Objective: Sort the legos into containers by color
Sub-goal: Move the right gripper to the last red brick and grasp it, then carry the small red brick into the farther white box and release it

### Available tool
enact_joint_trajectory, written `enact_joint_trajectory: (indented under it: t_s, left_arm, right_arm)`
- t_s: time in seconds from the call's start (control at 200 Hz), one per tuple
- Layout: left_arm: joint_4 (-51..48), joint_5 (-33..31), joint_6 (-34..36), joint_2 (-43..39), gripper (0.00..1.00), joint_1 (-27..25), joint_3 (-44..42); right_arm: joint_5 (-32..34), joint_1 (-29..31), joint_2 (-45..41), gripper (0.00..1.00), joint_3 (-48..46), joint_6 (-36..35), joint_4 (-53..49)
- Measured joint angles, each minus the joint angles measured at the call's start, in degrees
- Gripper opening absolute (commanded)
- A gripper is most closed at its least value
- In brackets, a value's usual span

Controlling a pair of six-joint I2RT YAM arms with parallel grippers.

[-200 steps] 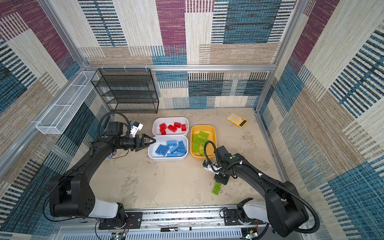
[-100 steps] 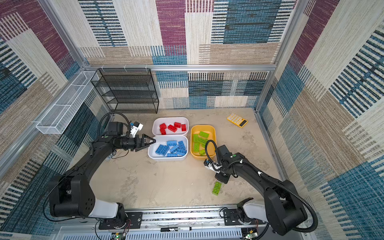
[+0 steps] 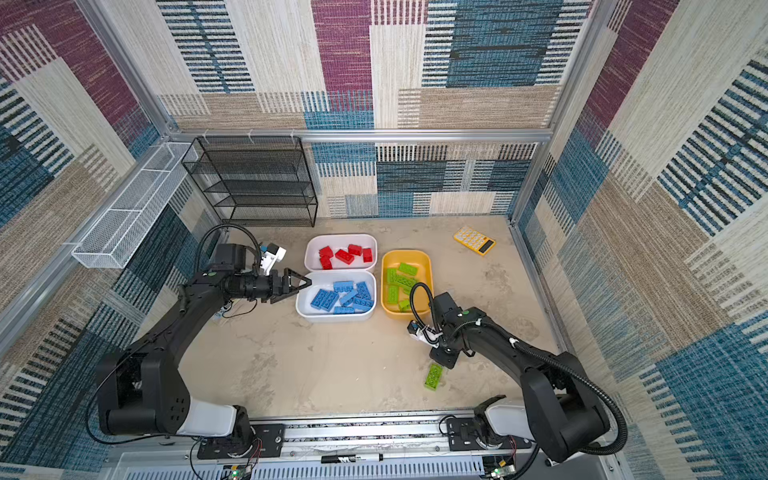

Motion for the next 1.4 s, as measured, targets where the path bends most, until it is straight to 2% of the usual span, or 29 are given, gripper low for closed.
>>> enact_joint_trajectory:
  t_s: [0.18,0.456,0.641,0.751,0.891,1.102,1.272,1.397]
  left_arm:
    - [-0.1,0.0,0.3,0.0,0.95,0.0,-0.2]
    - [-0.5,0.0,0.6,0.0,0.95,0.0,-0.7]
    - [-0.9,0.0,0.8,-0.2,0.95,0.0,-0.5]
    - [-1.5,0.0,0.8,-0.4,0.95,0.0,0.0]
    - [-2.6,0.0,1.0,-1.1,0.95,0.0,1.8]
    - [-2.4,0.0,1.0,-1.6,0.95,0.0,3.7]
    - [-0.9,0.0,0.0,-2.3,0.95,0.1,3.3]
    - [0.7,0.0,-1.8,-2.4,0.95,0.1,2.2]
  right_arm:
    - [0.8,0.0,0.7,0.4,-0.4,1.0,0.6]
    - [0.8,0.0,0.8,0.25,0.8,2.1,1.3]
    - [0.6,0.0,1.0,0.23,3.5,2.6,0.6]
    - [-1.0,-0.1,0.6,0.23,8.2,3.0,-1.2]
    - [-8.1,0.0,1.1,0.22,19.7,5.7,0.5]
    - [-18.3,2.1,13.4,0.21,35.7,9.1,9.4]
    - [-20.4,4.1,27.4,0.21,48.0,10.7,15.3]
    - [-19.3,4.7,38.8,0.22,57.6,11.7,18.2]
